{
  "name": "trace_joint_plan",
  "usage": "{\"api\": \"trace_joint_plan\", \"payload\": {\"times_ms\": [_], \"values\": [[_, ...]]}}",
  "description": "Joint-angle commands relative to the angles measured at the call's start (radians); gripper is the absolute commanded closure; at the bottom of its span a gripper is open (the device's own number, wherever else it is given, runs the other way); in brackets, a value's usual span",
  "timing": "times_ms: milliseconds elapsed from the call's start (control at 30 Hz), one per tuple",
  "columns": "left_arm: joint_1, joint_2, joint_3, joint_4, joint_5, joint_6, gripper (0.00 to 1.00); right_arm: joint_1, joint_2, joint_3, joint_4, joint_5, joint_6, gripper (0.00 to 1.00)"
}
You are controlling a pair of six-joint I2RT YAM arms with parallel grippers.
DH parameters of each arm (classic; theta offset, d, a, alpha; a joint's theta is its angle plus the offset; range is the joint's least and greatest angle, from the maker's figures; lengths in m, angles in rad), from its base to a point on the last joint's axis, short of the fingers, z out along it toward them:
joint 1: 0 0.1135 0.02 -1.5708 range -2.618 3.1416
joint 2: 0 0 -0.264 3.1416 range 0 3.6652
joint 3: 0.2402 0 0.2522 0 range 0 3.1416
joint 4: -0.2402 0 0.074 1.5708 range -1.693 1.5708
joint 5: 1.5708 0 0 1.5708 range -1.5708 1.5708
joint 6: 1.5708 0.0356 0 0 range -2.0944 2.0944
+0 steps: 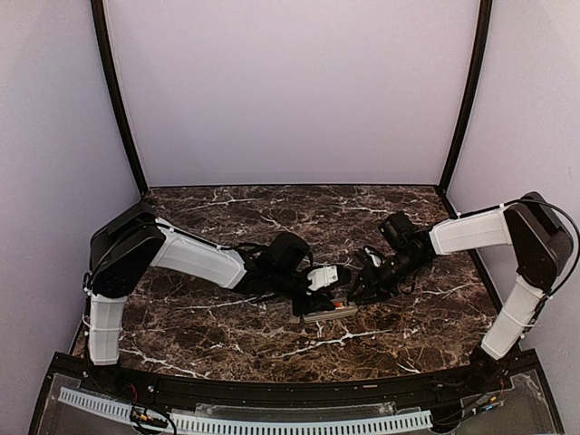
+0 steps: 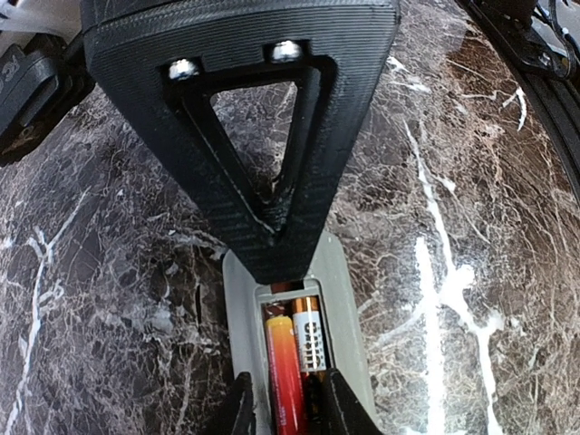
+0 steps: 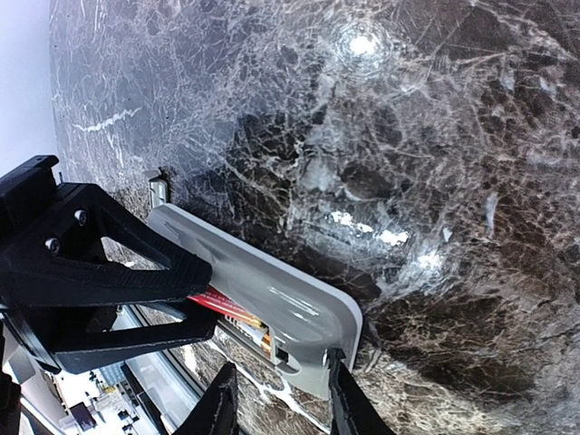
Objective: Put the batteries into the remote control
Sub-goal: Place the battery in the battery compartment, then hold the remote control without the battery cover at the center of the board.
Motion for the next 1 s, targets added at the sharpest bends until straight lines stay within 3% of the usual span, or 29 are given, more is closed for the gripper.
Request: {"api": "trace_joint_plan", "payload": {"times_ms": [0, 367, 700, 800, 967], "values": [[-0.001, -0.014, 0.020, -0.082, 0.018, 0.005, 0.70, -0.004, 0.010, 0.019, -0.014, 0.019, -0.020, 0.68], [0.010, -0.060, 0.036, -0.077, 0.074, -0.034, 0.48, -0.004, -0.004, 0.062, -0.072, 0.053, -0.049, 0.68], [0.037, -0.121, 0.009, -0.061, 0.096, -0.086, 0.41, -0.005, -0.008, 0.100, -0.111, 0.068, -0.069, 0.68], [0.038, -0.166, -0.038, -0.101, 0.100, -0.110, 0.33, -0.004, -0.026, 0.108, -0.123, 0.071, -0.077, 0.70], [0.036, -0.302, -0.220, -0.088, 0.040, -0.143, 0.22, 0.008, -0.078, 0.093, -0.071, 0.021, -0.062, 0.81]]}}
